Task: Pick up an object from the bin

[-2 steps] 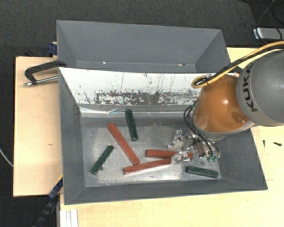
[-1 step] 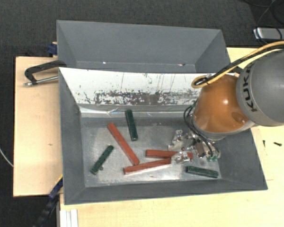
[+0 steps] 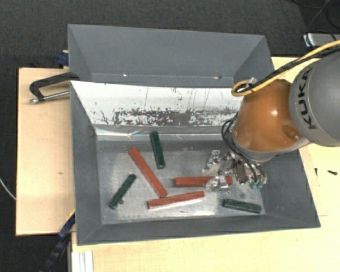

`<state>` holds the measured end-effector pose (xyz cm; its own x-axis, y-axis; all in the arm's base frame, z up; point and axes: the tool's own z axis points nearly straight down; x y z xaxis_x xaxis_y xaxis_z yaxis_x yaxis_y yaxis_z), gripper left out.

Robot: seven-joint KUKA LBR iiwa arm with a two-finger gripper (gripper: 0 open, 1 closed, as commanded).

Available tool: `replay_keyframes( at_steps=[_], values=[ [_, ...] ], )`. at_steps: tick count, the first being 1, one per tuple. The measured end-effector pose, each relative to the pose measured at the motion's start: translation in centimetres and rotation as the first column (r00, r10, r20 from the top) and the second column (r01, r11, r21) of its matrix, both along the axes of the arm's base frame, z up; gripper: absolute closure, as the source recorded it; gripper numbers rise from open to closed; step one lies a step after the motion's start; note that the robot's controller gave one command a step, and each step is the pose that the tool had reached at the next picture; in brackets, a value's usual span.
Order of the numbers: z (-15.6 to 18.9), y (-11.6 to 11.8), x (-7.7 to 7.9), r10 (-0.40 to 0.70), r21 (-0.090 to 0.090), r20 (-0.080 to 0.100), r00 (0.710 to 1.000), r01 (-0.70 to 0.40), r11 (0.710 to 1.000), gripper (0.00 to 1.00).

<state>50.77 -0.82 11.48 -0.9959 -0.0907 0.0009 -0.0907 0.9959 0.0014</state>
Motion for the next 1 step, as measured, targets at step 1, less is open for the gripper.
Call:
replay_keyframes(
  at_steps=[1],
  values=[
    [14.41,-0.46,2.16,0.04,-0.001,0.007,0.999,-0.04,0.999,1.0]
  ],
)
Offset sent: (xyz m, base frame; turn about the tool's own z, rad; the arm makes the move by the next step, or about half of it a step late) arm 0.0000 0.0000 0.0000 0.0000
